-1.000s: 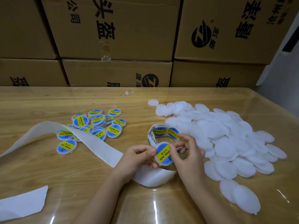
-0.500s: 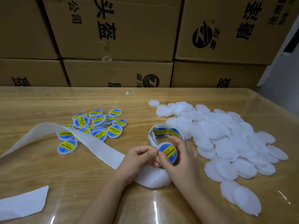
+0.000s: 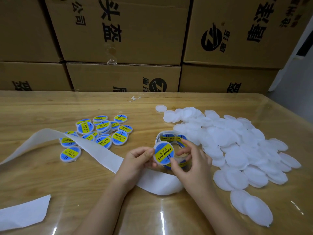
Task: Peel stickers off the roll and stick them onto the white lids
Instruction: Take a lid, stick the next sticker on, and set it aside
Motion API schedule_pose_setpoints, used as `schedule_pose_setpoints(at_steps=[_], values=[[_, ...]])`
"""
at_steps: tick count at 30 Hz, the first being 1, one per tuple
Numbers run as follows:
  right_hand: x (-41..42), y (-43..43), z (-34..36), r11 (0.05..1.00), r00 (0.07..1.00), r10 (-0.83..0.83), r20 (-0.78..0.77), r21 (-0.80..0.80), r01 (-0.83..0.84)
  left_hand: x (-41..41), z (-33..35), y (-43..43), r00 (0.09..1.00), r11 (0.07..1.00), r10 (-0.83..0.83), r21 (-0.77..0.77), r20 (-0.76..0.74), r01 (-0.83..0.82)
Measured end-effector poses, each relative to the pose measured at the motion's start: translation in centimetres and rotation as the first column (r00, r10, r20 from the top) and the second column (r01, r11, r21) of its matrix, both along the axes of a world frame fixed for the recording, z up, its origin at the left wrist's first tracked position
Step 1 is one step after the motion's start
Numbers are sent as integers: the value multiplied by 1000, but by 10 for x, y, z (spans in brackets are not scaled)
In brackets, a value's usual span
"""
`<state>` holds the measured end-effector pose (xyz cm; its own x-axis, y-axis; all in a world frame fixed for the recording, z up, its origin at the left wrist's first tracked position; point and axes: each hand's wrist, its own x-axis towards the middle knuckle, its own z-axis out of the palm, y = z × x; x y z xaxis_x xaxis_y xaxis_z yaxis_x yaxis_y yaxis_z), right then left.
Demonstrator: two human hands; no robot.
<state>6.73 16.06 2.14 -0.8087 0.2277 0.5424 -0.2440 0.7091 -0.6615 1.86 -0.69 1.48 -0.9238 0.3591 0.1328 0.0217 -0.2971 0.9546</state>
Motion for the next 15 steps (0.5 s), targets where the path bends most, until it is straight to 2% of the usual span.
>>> schedule_pose_setpoints(at_steps=[10,15], values=[[-1,5,3,996,999,-14,-46,-84,10,5,-1,4,983,981,-181,-69,24,182],[4,-3,5,999,998,20,-65,-28,-22,10,1,8,973,964,-229,-133,19,229]])
